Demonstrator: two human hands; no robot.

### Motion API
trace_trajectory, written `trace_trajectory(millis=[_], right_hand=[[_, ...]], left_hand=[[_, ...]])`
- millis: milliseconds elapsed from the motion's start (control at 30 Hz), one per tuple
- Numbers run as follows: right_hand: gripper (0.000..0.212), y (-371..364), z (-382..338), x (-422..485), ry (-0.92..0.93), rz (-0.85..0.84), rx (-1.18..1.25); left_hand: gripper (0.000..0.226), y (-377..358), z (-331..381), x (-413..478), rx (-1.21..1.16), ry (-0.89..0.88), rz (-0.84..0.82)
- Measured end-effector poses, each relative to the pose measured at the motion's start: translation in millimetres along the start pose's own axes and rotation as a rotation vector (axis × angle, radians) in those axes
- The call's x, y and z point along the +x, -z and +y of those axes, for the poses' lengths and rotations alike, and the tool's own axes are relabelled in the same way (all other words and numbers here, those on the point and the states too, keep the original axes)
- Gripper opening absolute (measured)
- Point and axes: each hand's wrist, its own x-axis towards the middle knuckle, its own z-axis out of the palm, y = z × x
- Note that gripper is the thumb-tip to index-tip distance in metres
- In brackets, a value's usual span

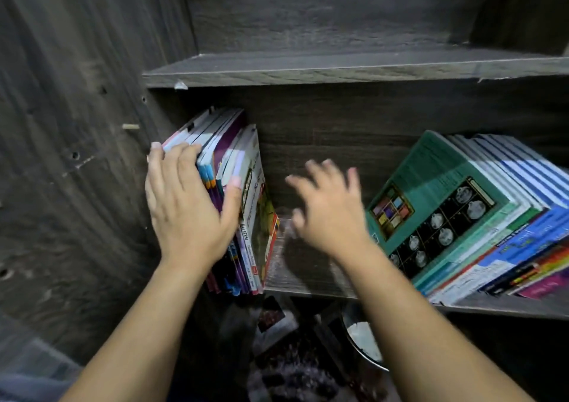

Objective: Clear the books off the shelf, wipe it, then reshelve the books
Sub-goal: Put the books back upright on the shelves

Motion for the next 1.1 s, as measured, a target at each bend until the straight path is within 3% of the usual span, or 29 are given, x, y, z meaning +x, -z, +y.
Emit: trace_trajectory(millis=[67, 200, 400, 600, 733, 833, 933, 1000, 1100], right_hand=[[0.061, 20.4, 36.7, 2.3, -0.177, 0.101, -0.101], [0.060, 44.9, 93.9, -8.7, -0.323, 0.014, -0.188], [0.063, 37.7, 113.4, -37.7, -0.269, -0.159, -0.227], [0.058, -35.9, 70.7, -74.0, 0.030, -0.427, 0.030], [0.063, -85.2, 74.5, -94.6, -0.036, -0.539, 0.130], [0.070, -107.9, 80.1, -104.3, -0.108, -0.617, 0.111], [0.068, -118.5, 75.6, -105.5, -0.120, -0.621, 0.080], [0.065, -119.3, 72.9, -104.8, -0.126, -0.606, 0.069], [0.064, -119.9, 72.8, -105.0, -0.134, -0.601, 0.071]], left_hand=[[0.082, -5.2, 0.0, -3.2, 0.014, 0.000, -0.019], [0.097, -20.5, 3.0, -10.7, 0.043, 0.020, -0.017], [0.085, -30.9, 7.6, -14.0, 0.040, 0.038, 0.010], [0.071, -36.3, 16.2, -14.9, 0.054, 0.032, 0.032], [0.074, -42.6, 23.0, -16.6, 0.054, 0.023, 0.056], [0.079, -50.6, 22.0, -20.1, -0.069, -0.025, 0.162], [0.093, -59.8, 25.2, -31.8, -0.145, 0.199, 0.254], [0.102, -61.5, 28.0, -34.9, -0.240, 0.443, 0.206], [0.099, -57.4, 29.6, -32.2, -0.304, 0.635, 0.078]])
